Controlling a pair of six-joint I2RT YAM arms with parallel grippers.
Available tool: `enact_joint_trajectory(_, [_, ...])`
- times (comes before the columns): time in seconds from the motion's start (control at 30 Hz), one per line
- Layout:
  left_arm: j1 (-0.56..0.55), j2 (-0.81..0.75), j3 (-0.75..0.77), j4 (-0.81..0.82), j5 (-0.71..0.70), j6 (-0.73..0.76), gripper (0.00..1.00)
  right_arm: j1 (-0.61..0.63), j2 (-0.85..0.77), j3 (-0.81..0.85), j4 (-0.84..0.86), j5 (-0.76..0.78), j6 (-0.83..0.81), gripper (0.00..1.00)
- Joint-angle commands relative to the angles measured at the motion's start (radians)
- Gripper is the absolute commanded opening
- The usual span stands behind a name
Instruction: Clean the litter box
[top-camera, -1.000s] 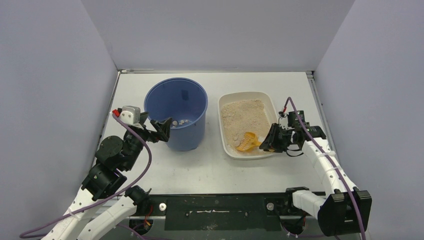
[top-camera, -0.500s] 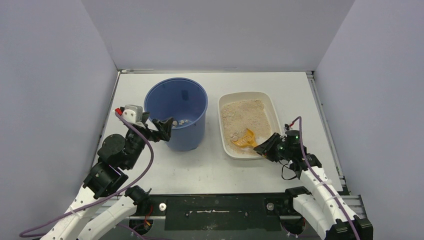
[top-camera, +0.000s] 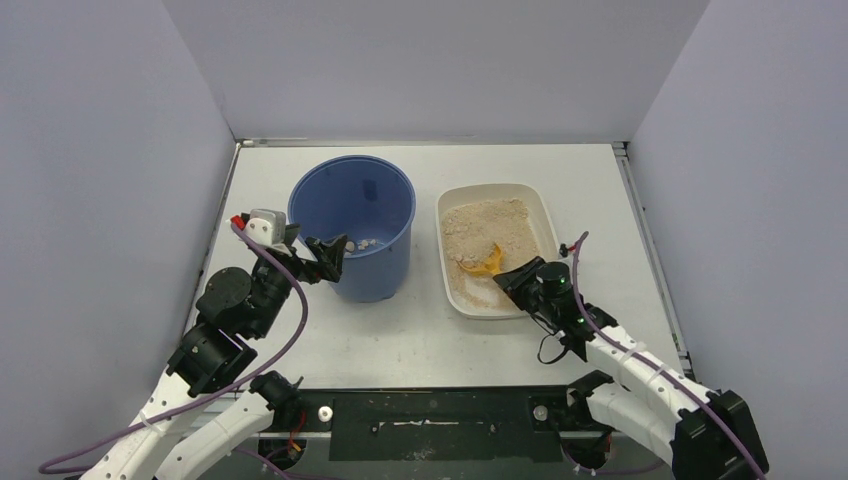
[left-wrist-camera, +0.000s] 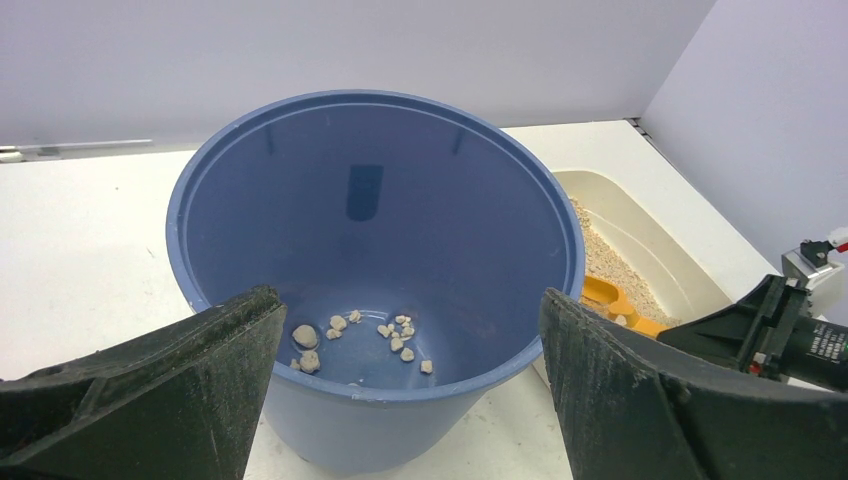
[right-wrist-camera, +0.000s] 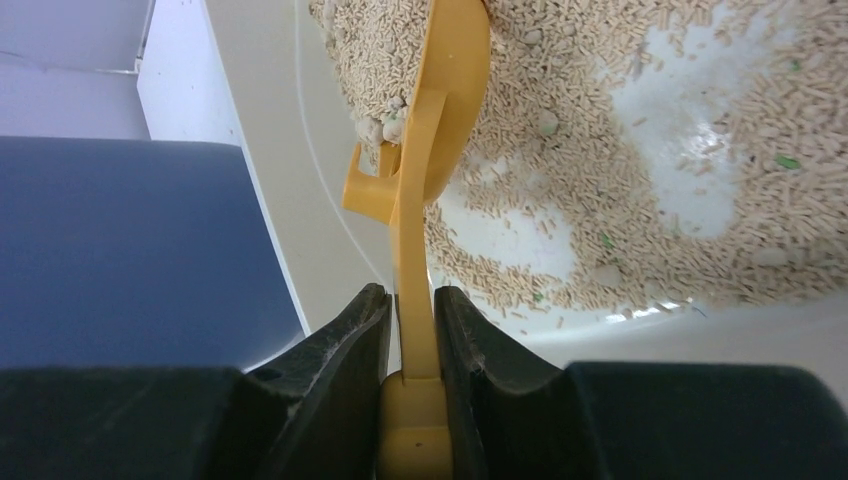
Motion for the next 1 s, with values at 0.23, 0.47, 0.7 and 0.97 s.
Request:
enact_joint_trajectory(0.23, [0.006, 0.001, 0.009, 0.048, 0.001, -0.002, 0.97, 0.158, 0.222, 0.024, 0.27, 0.286, 0.133, 0.0])
enact_joint_trajectory(0.47, [0.006, 0.0, 0.01, 0.049, 0.005, -0.004, 0.97, 0.207, 0.265, -0.011, 0.364, 0.393, 0.201, 0.0])
enact_joint_trajectory(0.7, [0.006, 0.002, 0.009, 0.049, 0.006, -0.004, 0.97, 0.212, 0.346, -0.038, 0.513, 0.415, 0.218, 0.0])
enact_joint_trajectory(0.97, [0.006, 0.007, 0.008, 0.048, 0.007, -0.004, 0.97, 0.21, 0.45, -0.066, 0.696, 0.387, 0.213, 0.0])
